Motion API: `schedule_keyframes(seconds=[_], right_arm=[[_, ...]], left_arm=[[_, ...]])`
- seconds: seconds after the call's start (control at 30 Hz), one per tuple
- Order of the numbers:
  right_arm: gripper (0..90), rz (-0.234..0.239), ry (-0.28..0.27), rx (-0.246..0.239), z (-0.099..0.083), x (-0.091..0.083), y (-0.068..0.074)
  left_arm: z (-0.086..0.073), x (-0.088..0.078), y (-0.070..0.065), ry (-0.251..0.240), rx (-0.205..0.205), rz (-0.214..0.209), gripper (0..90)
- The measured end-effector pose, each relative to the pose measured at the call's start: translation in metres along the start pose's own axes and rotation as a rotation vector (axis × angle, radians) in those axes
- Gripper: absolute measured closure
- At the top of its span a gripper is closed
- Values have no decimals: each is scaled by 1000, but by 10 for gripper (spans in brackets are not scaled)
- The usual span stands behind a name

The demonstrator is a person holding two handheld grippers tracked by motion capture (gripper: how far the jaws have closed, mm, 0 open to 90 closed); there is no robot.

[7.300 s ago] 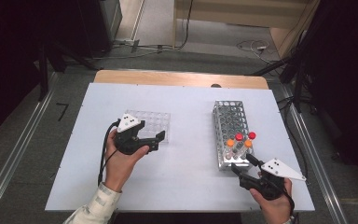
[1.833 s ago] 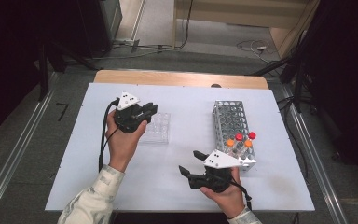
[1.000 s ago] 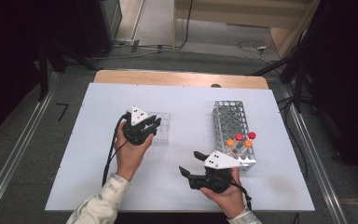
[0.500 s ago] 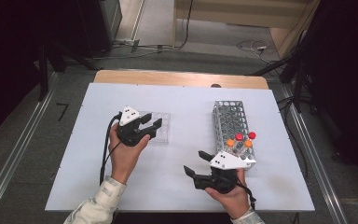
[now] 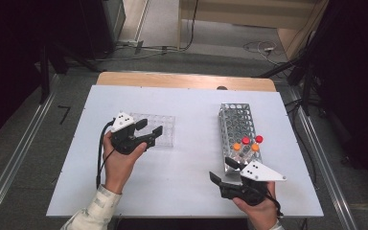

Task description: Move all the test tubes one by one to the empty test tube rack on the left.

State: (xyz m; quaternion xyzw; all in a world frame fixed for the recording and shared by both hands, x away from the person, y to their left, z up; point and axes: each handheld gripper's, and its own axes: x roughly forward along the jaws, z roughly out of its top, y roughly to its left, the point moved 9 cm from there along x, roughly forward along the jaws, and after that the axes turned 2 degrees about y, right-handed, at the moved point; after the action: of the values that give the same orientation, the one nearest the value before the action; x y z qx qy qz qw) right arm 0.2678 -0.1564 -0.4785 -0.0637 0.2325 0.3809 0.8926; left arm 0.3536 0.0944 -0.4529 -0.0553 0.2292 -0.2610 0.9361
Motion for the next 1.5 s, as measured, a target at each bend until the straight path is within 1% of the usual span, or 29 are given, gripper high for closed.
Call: schedule_keyframes(seconds=[0.17,0.3,0.5,0.57,0.73,0.9,1.0,1.13,1.17,1.23,1.3,1.33,1.4,1.47,1.5], right_arm=[[261,-24,-12,14,-3,-14,-10],[261,-46,-13,24,-8,-20,-18],[261,-85,-19,50,-10,-29,-32],[261,-104,-20,54,-12,-32,-39],[256,-152,-22,77,-16,-38,-57],[198,-198,-7,108,-22,-37,-76],[170,-222,-3,120,-25,-36,-84],[168,-241,-1,132,-25,-32,-92],[181,-248,1,134,-26,-31,-93],[256,-265,-1,134,-26,-29,-96],[352,-265,0,139,-27,-25,-99],[397,-272,-3,141,-27,-23,-101],[449,-266,0,151,-26,-20,-102],[518,-279,-4,154,-25,-18,-105],[540,-276,-4,157,-25,-17,-106]], left_arm=[[-1,-1,0,1,-1,5,309],[-1,-1,-1,8,3,1,302],[1,-3,0,-1,-18,-5,279],[1,-3,1,-2,-23,-3,277],[0,-3,1,3,-20,-2,276],[-1,-2,0,5,-15,-3,277],[-2,-1,-1,6,-16,-4,277],[-3,0,-1,11,-15,-4,277],[-3,1,-1,11,-15,-4,277],[-3,1,-1,11,-14,-4,277],[-3,1,-2,11,-14,-4,277],[-3,1,-2,12,-14,-4,277],[-3,1,-2,13,-13,-4,277],[-4,2,-2,16,-11,-4,277],[-4,2,-2,17,-12,-5,277]])
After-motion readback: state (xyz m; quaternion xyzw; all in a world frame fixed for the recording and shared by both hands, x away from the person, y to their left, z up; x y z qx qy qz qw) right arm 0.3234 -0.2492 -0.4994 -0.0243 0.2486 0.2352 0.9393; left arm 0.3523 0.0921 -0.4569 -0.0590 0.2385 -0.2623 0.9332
